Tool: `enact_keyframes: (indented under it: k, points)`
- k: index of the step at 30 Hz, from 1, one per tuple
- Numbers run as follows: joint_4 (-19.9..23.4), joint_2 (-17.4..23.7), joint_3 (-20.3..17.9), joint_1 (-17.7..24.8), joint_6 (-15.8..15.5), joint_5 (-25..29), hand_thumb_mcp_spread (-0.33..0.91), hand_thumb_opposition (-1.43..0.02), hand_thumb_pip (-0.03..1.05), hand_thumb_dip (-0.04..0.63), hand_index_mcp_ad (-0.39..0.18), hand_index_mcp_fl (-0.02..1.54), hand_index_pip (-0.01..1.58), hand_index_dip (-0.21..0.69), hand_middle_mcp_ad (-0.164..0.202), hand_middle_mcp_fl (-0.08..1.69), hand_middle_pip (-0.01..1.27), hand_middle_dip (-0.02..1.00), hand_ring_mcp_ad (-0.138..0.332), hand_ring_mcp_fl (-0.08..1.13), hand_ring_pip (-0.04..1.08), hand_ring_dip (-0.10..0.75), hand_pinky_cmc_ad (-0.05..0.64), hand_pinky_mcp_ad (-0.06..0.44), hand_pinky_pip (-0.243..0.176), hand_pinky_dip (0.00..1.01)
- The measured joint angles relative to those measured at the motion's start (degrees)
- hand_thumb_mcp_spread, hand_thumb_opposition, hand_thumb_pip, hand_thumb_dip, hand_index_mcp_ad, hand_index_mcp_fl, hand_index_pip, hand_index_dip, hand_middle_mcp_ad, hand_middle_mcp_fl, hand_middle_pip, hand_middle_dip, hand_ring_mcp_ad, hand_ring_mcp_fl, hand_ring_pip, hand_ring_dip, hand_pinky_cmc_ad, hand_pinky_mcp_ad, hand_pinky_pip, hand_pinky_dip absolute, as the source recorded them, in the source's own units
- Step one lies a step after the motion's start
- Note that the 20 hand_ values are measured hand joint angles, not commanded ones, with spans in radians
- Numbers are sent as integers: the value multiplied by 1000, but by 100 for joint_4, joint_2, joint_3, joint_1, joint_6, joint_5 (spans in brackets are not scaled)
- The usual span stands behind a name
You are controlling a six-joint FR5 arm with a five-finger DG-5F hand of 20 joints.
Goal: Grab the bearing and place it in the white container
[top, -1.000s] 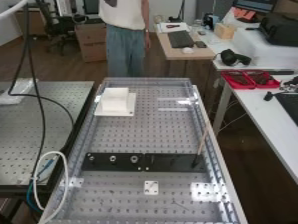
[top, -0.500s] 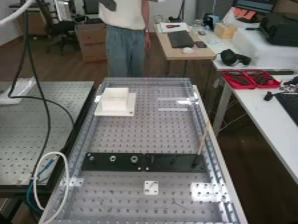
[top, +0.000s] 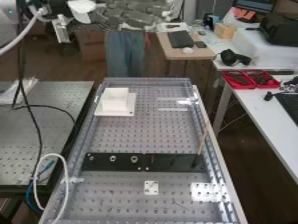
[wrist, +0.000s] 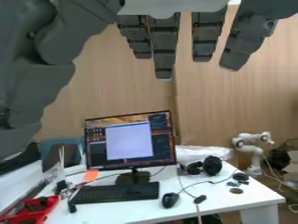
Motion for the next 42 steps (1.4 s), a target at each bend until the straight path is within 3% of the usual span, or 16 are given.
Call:
enact_keyframes:
  k: [3,6,13,22,28,33,42]
  points:
    - [222,8,-233,69,-161,222,356,-681,239,30,54,56,87,80,106,223,152,176,223,14,96,12,363,279,-89,188]
    - [423,-33,-438,106,-189,406,384,-682,304,66,51,141,87,80,103,340,154,211,208,14,101,24,367,281,-89,188]
    - [800,-240,-806,81,146,688,419,-717,407,115,42,325,89,77,103,478,148,304,194,19,101,58,363,278,-89,188]
    - [1329,-731,-1180,-78,551,1111,433,-756,407,159,37,358,89,120,105,405,126,319,185,14,98,70,363,278,-75,192]
    - [1690,-1021,-1336,-214,594,1166,433,-756,407,176,12,311,106,169,101,396,126,319,176,14,105,77,363,281,-59,194]
    - [2046,-1372,-1452,-434,719,1020,433,-756,408,176,0,304,246,187,99,354,127,319,176,14,99,87,363,281,-58,188]
    - [2561,-1722,-1638,-632,712,879,449,-757,459,176,-12,175,658,180,99,347,127,319,176,12,101,87,363,279,-42,192]
